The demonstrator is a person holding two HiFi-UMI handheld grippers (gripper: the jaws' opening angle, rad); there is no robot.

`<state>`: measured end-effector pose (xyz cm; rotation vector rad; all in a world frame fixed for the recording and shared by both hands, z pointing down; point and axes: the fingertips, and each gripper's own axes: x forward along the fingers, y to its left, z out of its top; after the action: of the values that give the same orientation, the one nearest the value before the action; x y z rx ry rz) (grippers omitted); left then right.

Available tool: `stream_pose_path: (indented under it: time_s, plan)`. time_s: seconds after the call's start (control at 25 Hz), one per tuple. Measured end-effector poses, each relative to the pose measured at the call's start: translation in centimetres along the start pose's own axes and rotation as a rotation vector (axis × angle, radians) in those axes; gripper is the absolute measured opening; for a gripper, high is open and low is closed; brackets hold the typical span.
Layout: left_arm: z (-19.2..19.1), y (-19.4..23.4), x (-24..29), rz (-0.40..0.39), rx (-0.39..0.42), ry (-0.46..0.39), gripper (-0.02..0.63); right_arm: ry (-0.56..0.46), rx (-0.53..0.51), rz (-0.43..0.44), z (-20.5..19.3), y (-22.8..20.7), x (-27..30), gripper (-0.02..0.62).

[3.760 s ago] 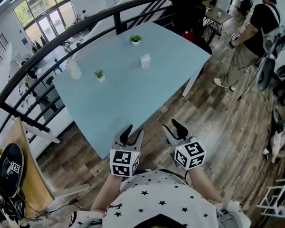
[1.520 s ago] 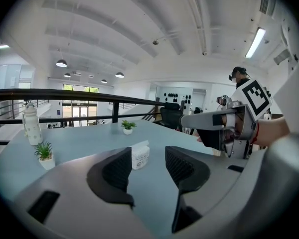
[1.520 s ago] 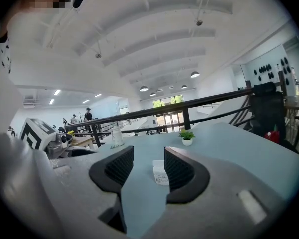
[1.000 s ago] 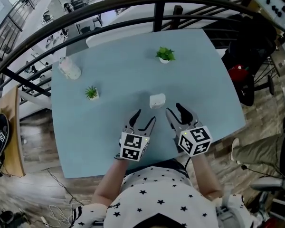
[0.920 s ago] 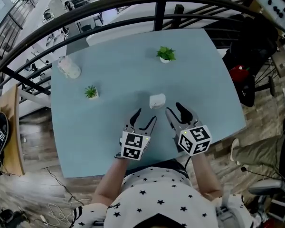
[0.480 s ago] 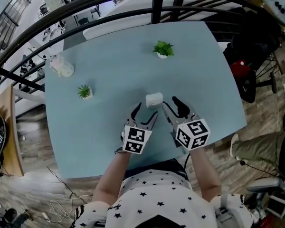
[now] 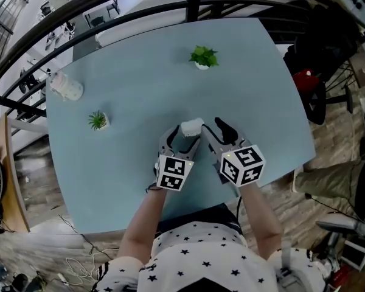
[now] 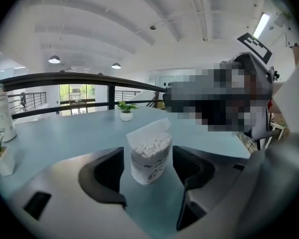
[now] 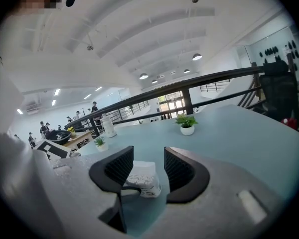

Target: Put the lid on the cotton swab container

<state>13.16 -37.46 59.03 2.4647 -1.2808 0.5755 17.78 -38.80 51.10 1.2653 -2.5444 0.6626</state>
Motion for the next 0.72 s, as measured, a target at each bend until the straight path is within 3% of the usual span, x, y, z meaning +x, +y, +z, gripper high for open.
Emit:
stream_pose_path:
  time_s: [0.72]
  plan:
    - [-0.9,0.0,1.7,-0.019,0.045,0.004,0.261,0.031,0.004,0.012,-0.4,-0.3,2.7,0.176]
